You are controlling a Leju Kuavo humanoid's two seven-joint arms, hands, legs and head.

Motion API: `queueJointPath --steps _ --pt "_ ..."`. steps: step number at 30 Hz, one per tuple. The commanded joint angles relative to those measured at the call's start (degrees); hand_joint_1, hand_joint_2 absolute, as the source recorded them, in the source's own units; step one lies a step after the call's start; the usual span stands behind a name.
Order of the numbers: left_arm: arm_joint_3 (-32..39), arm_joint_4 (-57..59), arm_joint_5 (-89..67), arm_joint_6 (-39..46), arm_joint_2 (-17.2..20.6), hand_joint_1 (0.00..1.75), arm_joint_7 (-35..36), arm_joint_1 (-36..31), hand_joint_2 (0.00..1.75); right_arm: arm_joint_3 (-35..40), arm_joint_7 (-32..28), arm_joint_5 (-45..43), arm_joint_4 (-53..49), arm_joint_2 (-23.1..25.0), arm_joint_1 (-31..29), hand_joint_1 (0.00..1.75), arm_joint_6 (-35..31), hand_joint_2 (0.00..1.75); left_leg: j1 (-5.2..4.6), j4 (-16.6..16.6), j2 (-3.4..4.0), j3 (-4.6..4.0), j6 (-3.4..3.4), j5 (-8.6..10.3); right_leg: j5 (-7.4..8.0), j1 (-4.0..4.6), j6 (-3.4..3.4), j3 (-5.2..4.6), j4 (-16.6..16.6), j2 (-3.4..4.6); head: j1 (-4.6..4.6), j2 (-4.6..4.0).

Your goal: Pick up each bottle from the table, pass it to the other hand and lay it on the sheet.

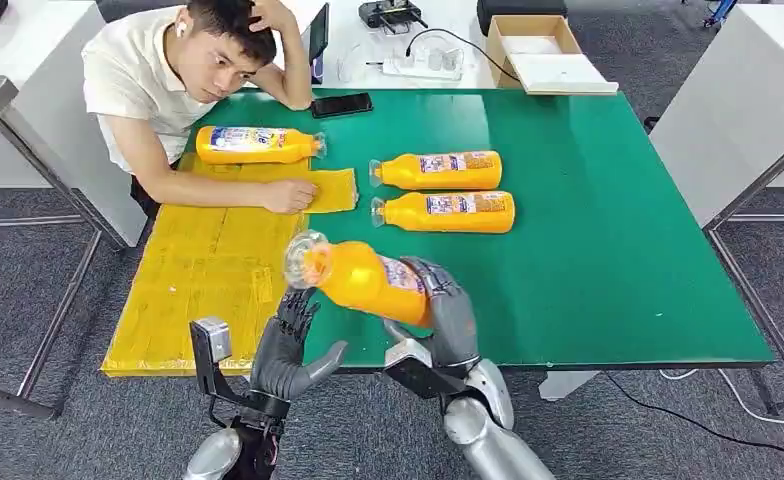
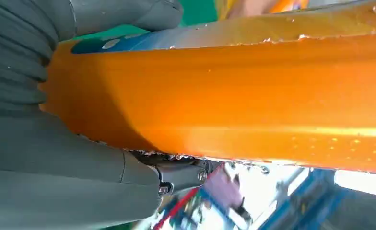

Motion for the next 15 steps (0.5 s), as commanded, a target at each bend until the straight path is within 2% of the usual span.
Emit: queueJointPath --steps 1,10,15 --pt "0.18 3.24 1.92 3.0 0.53 0.0 3.78 -3.92 1.75 10.86 -2.23 1.57 16.1 5.56 -3.62 1.75 0.37 1.75 0.05 -0.07 0.14 0.26 -0.1 -0.07 -0.05 0.07 -0.12 0.21 -0.05 0.05 0.0 0.0" --pt "1.2 7.35 2.24 7.52 -0.68 0.0 0.82 -6.82 1.75 15.92 -2.53 1.71 17.58 6.79 -3.75 1.75 -1.65 1.75 0.03 -0.07 -0.06 0.15 -0.08 -0.03 -0.08 0.04 -0.09 0.14 -0.04 -0.15 0.02 -0.02" --pt "1.97 8.28 7.16 5.74 -1.08 0.0 2.29 -7.74 1.75 18.15 -2.31 1.93 17.98 7.07 -4.85 1.75 -1.45 1.75 0.03 -0.03 0.01 0.13 -0.09 -0.05 -0.08 0.04 -0.11 0.1 0.0 -0.08 0.02 -0.02"
